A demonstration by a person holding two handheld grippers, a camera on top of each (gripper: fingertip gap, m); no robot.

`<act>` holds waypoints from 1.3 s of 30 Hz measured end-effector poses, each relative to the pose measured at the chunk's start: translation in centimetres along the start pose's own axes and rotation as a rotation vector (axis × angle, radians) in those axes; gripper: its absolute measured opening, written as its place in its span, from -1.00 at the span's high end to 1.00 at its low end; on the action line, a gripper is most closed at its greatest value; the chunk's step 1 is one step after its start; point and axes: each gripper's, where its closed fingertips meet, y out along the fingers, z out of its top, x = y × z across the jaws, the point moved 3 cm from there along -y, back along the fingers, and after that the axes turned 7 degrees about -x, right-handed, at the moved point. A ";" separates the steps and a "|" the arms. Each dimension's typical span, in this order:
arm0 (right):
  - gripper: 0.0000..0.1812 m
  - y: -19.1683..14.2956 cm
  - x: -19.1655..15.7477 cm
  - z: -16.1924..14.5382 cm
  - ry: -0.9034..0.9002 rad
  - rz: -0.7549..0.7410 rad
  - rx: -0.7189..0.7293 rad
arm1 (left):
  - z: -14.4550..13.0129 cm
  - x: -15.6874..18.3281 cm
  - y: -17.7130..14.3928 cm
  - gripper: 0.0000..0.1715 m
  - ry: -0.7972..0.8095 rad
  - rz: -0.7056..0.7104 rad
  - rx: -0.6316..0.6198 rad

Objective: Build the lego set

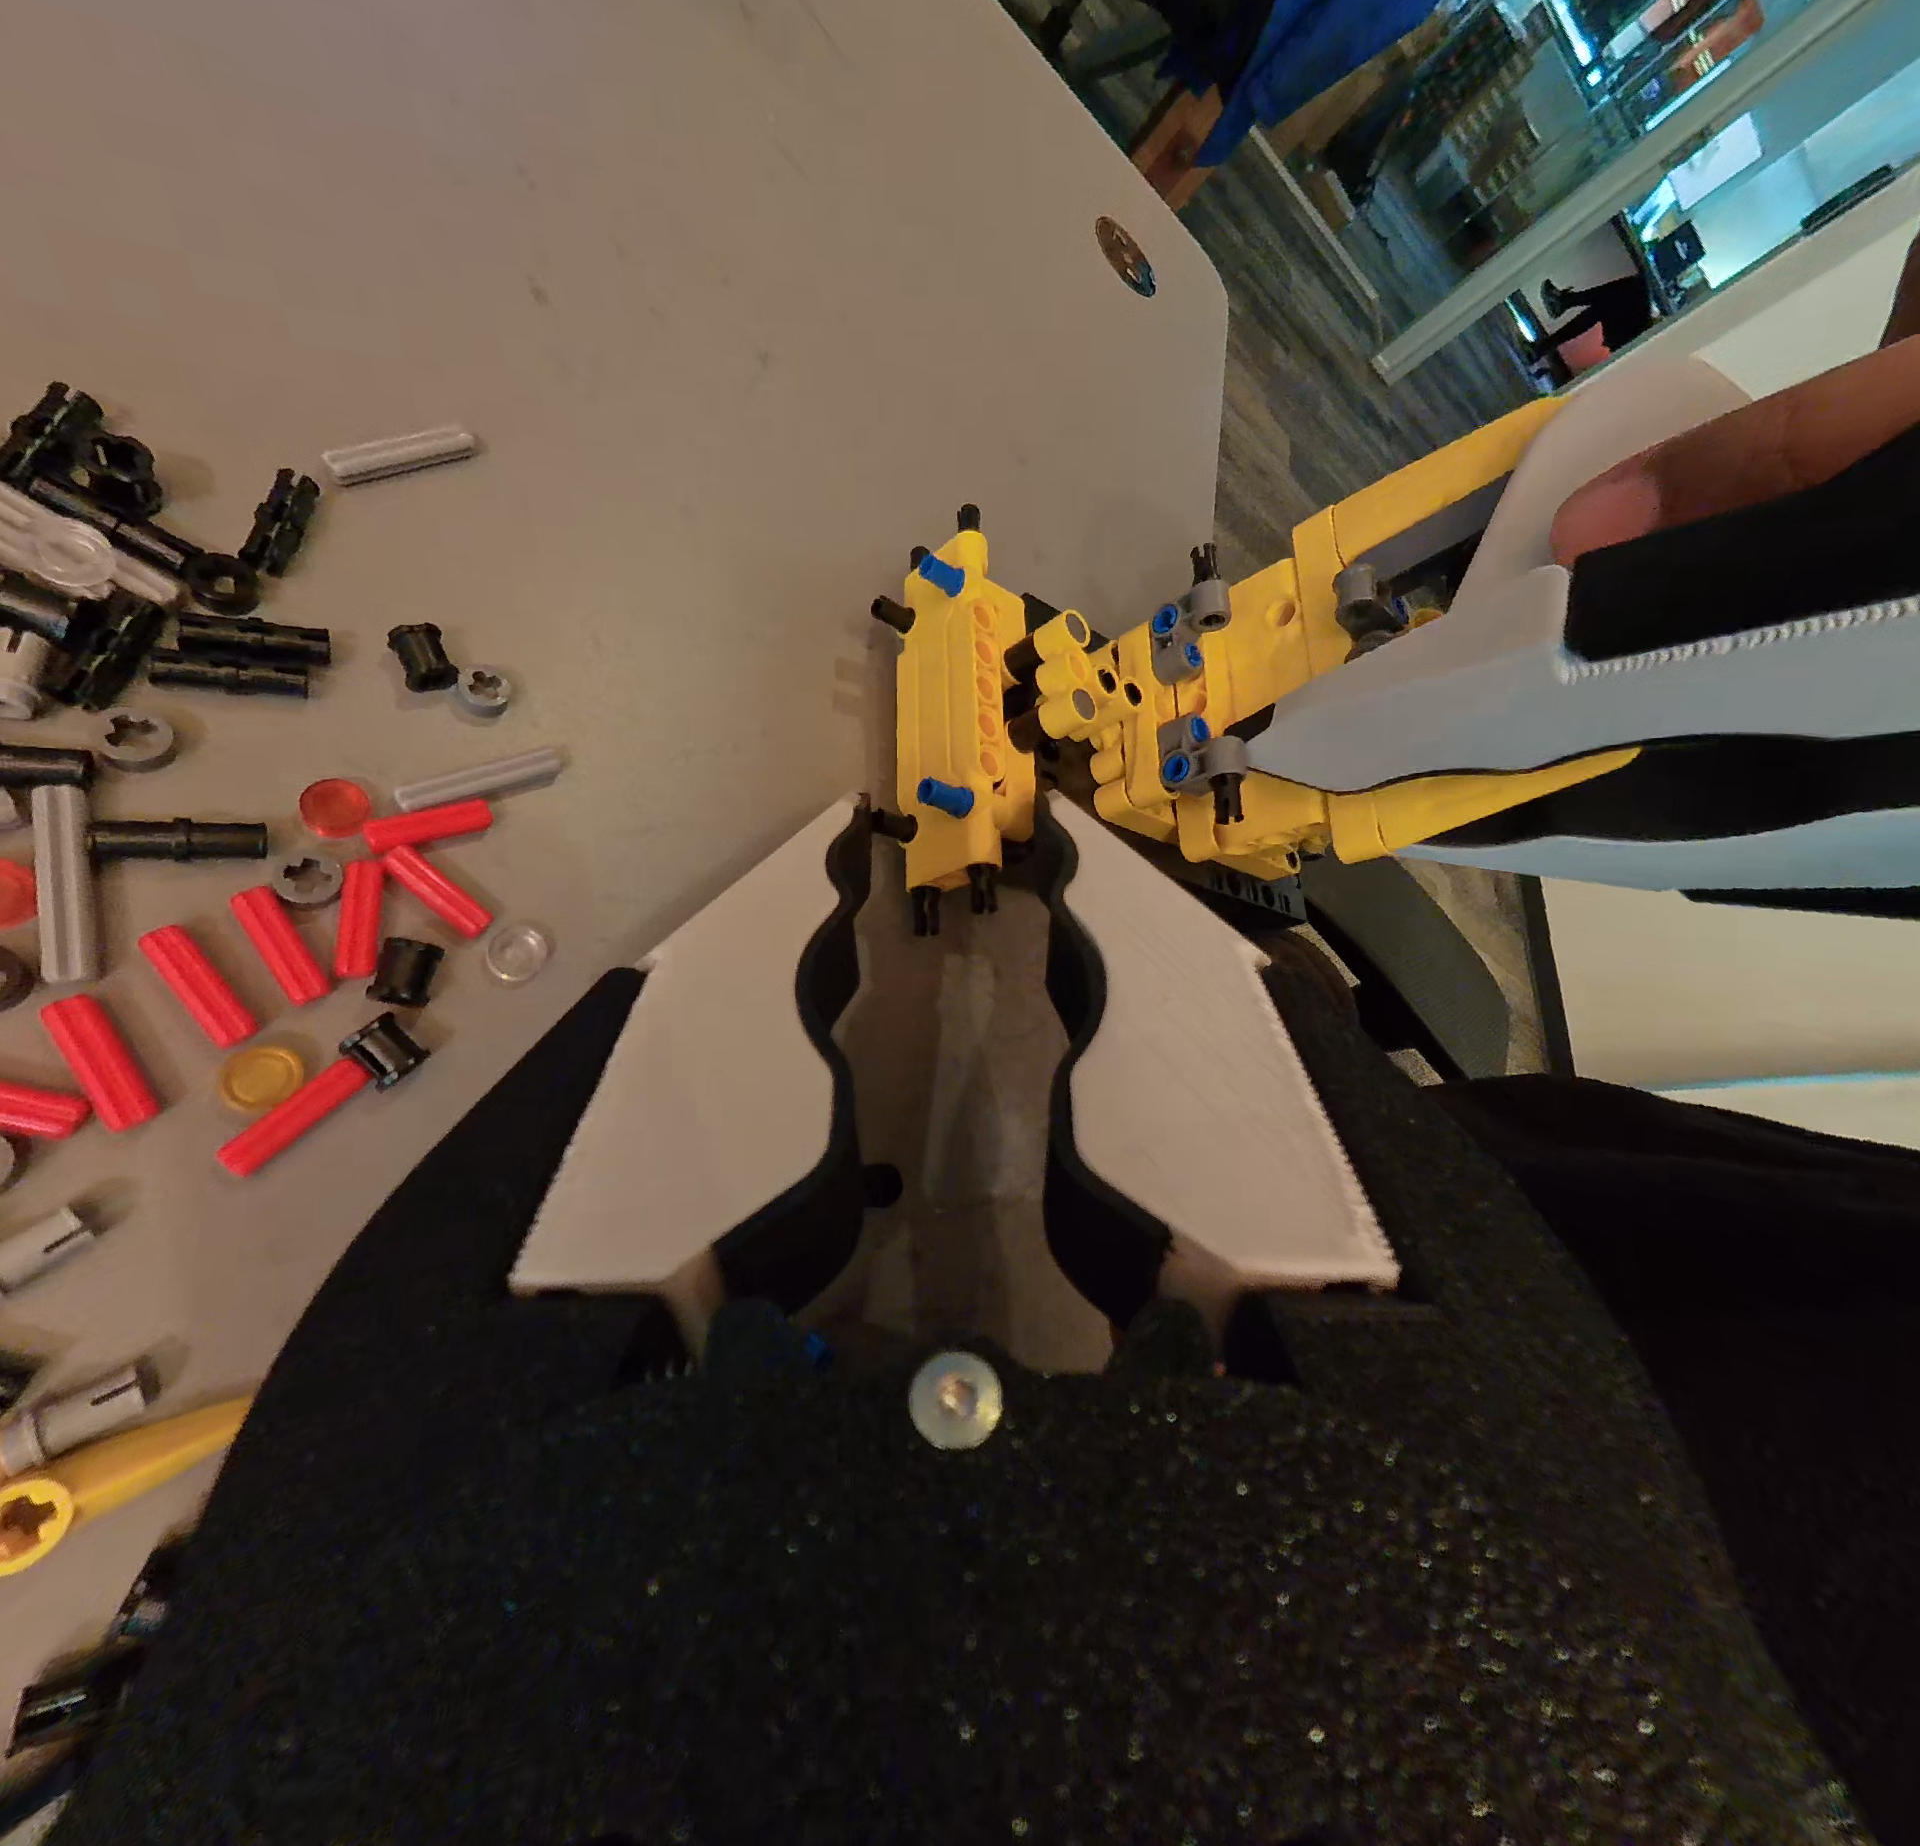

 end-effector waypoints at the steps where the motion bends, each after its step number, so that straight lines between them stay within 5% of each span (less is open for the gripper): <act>1: 0.88 0.0 0.0 0.0 0.016 0.005 0.009 | 0.0 0.0 0.0 0.64 -0.001 0.000 0.000; 29: 0.86 0.0 -0.1 0.2 0.077 -0.100 -0.052 | 0.1 0.0 0.0 0.63 -0.001 0.005 0.005; 39: 0.68 -5.2 0.4 -0.7 0.304 -0.182 0.173 | 0.4 -0.1 0.0 0.64 0.021 0.043 0.021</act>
